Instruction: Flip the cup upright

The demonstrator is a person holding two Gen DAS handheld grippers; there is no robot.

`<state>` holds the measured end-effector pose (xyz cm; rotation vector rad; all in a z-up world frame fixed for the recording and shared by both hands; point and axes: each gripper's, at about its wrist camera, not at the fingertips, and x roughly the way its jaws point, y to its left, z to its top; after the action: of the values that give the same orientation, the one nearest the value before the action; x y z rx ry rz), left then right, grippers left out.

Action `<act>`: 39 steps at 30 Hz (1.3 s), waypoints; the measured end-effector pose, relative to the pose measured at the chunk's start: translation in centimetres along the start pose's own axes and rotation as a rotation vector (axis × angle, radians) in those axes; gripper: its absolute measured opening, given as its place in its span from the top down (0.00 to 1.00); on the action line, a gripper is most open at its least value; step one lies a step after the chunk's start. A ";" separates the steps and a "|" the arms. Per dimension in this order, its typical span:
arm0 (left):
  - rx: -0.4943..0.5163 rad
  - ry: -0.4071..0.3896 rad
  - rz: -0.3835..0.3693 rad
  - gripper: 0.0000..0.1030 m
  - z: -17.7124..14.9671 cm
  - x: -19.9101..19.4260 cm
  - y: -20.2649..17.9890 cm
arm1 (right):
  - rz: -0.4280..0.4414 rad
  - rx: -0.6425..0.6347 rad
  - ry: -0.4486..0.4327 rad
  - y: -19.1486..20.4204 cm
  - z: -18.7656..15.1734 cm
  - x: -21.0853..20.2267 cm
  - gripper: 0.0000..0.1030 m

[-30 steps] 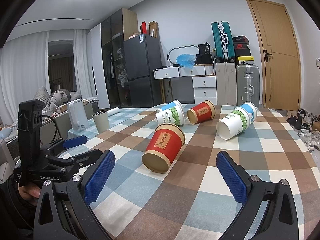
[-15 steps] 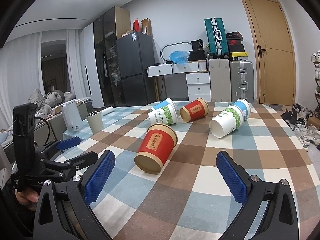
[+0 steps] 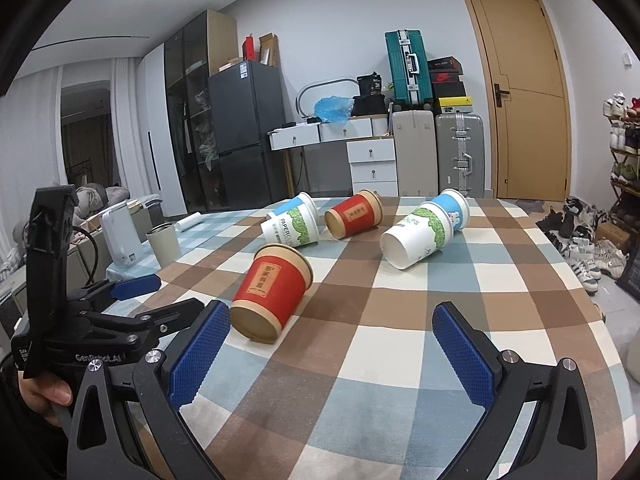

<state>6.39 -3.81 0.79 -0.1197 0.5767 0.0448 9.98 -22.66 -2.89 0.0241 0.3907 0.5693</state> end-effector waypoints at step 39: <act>-0.049 0.138 -0.034 0.49 1.1 3.1 -1.1 | 0.008 0.023 0.001 0.0 0.0 0.3 0.00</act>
<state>9.66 -4.77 0.09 -0.1811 0.7112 0.0175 10.18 -22.52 -3.01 0.0471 0.3985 0.5732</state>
